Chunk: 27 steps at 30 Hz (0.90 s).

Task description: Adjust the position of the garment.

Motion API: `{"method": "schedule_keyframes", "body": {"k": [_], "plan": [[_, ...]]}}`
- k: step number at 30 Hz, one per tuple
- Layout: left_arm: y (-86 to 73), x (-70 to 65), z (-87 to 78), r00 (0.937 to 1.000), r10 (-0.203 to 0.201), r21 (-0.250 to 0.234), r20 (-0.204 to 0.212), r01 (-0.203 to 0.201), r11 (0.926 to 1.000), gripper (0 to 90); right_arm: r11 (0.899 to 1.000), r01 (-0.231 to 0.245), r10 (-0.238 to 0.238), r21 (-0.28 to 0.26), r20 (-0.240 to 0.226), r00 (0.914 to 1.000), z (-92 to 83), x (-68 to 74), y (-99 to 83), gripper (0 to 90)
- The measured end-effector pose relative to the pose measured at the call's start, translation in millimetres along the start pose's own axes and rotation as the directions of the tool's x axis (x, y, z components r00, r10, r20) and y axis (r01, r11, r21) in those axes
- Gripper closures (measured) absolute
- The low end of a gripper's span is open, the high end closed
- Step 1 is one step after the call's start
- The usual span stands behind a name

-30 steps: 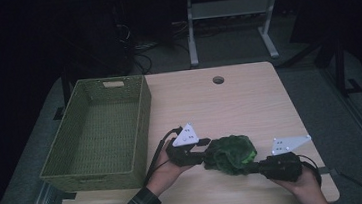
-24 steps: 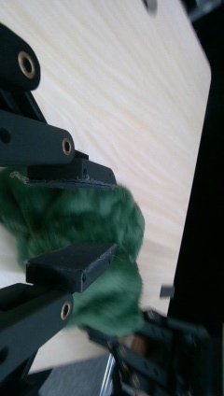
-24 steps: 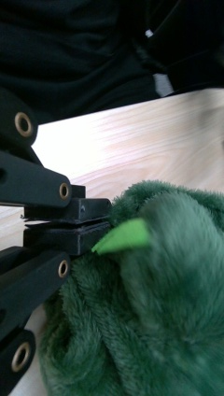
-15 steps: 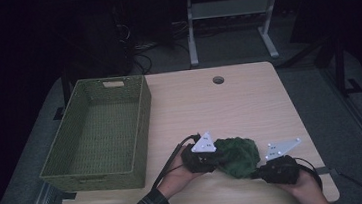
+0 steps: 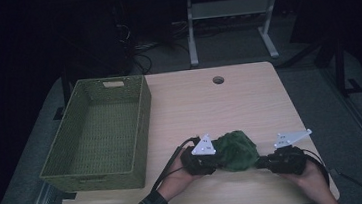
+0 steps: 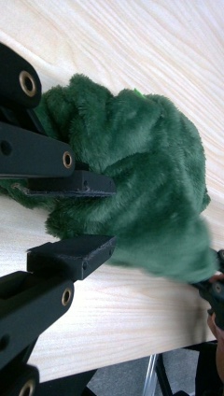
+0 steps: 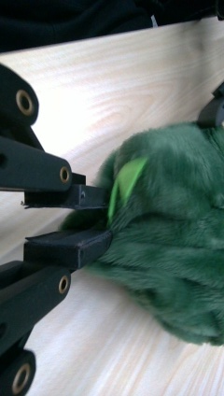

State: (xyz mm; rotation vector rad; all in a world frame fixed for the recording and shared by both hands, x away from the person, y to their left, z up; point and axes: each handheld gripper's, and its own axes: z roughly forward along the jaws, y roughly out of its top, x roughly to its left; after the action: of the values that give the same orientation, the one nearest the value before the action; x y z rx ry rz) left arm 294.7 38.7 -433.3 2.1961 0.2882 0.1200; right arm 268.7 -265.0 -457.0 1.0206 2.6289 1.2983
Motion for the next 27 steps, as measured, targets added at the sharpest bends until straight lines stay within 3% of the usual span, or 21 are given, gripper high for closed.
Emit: {"method": "schedule_keyframes", "body": {"k": [3,8,12,16,20,24,27], "plan": [[3.7,0.3,-4.3,1.0000,-0.001,-0.021,-0.004,0.001,0.9998,68.1,1.000,-0.008,0.008,-0.011,0.001,1.0000,-7.4,2.1,-3.8,73.5],[12.7,-0.8,-8.9,0.9999,0.013,-0.048,-0.006,-0.013,0.9988,65.2,0.998,-0.032,0.035,-0.062,0.045,0.9984,-16.5,-3.8,-5.4,67.6],[24.9,-3.0,-11.6,0.9994,0.033,-0.077,0.002,-0.033,0.9965,64.2,0.991,-0.078,0.092,-0.111,0.128,0.9875,-19.7,-14.6,-4.7,54.5],[34.3,-5.6,-5.6,0.9980,0.055,-0.083,0.031,-0.052,0.9952,63.1,0.984,-0.121,0.148,-0.128,0.233,0.9612,-18.5,-27.5,-2.5,41.6],[29.7,-12.4,10.7,0.9951,0.083,-0.030,0.054,-0.081,0.9962,59.8,0.984,-0.134,0.167,-0.117,0.352,0.9210,-10.2,-38.7,-2.7,31.8],[23.2,-13.9,24.5,0.9927,0.116,0.018,0.033,-0.116,0.9931,52.7,0.985,-0.145,0.172,-0.097,0.407,0.8970,-2.3,-46.8,-2.2,23.6],[20.0,-11.8,31.8,0.9917,0.120,0.044,0.044,-0.122,0.9915,46.6,0.984,-0.154,0.179,-0.093,0.429,0.8854,4.2,-52.8,-0.5,17.8]]}}
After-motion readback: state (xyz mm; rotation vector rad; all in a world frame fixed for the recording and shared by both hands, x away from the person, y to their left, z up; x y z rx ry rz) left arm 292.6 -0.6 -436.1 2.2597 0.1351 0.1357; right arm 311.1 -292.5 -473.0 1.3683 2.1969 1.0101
